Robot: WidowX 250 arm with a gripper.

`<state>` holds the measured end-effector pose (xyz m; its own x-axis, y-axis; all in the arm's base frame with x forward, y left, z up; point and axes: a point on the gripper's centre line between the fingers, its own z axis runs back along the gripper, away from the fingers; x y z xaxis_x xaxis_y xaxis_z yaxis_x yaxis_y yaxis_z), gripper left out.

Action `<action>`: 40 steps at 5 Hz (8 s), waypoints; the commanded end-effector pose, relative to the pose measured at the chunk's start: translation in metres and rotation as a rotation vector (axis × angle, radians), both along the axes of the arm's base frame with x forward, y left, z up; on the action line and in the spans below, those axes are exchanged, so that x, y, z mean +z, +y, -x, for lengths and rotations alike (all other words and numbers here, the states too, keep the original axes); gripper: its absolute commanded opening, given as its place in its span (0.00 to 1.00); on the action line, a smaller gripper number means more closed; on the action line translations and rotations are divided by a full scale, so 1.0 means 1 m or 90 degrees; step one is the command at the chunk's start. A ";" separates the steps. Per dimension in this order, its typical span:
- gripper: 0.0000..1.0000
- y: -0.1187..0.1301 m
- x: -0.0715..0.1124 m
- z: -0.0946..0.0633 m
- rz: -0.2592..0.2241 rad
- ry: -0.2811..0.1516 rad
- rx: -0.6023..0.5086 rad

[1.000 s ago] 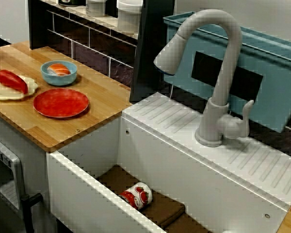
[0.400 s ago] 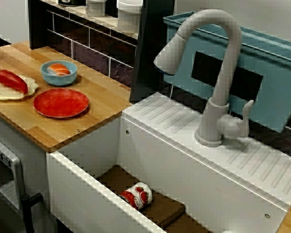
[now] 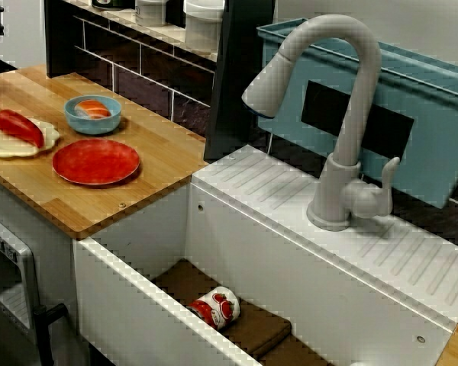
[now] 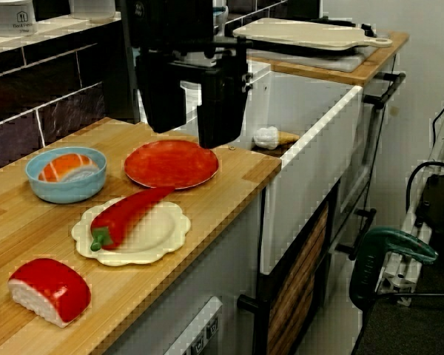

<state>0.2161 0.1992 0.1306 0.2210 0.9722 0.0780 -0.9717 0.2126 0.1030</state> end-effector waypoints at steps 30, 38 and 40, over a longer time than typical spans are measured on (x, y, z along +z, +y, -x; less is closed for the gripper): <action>0.00 0.017 -0.074 -0.060 -0.053 -0.044 0.269; 0.00 -0.075 -0.058 -0.077 -0.077 -0.102 0.096; 0.00 -0.092 -0.067 -0.089 -0.085 -0.104 0.096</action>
